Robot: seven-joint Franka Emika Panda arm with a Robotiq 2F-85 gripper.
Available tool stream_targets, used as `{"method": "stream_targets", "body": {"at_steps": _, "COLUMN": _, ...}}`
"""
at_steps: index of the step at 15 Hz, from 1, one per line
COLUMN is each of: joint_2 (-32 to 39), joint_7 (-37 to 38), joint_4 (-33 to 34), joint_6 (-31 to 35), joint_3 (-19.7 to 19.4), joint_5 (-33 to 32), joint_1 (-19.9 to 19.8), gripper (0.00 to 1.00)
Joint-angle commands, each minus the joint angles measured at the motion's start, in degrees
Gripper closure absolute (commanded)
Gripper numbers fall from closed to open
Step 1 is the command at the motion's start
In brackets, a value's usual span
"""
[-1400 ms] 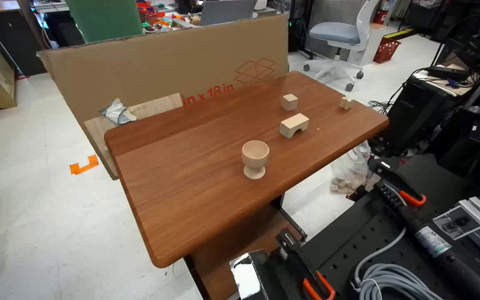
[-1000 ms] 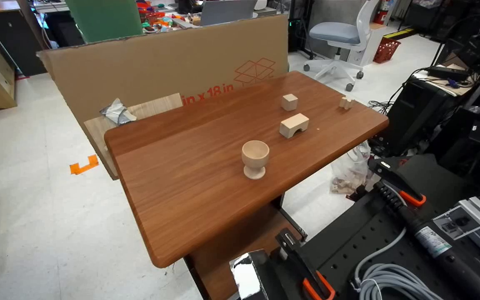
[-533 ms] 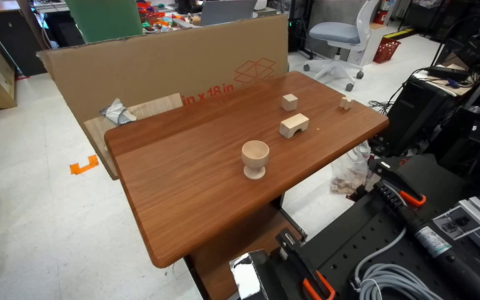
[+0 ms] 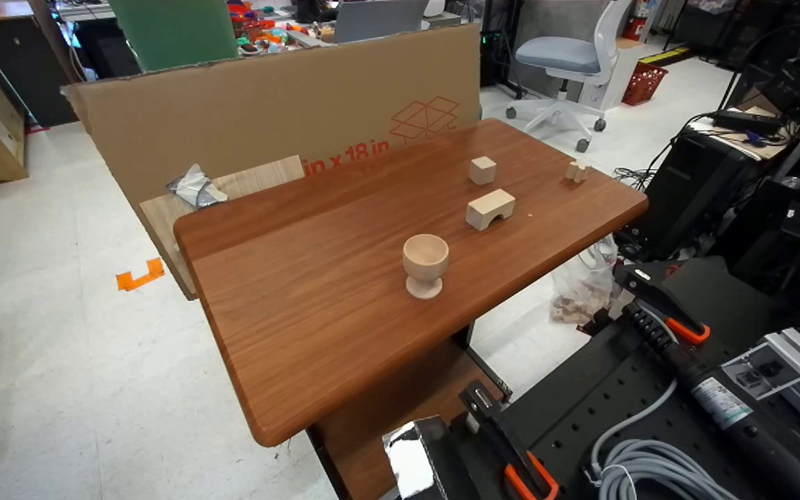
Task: Move the bridge shaped object to the right side of the table
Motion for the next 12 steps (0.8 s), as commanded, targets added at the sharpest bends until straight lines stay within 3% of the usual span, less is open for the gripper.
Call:
{"method": "stream_targets", "body": {"at_steps": 1, "joint_2": 1.16, "joint_7": -2.76, "joint_4": -2.21, "joint_6": 3.36, "joint_3": -1.06, "joint_5": -1.81, "joint_1": -0.86, "gripper": 0.0}}
{"method": "stream_targets", "body": {"at_steps": 12, "joint_2": 8.88, "joint_7": -4.94, "joint_4": -9.58, "joint_6": 22.39, "joint_3": -2.97, "joint_5": -3.01, "joint_1": -2.46, "gripper": 0.0}}
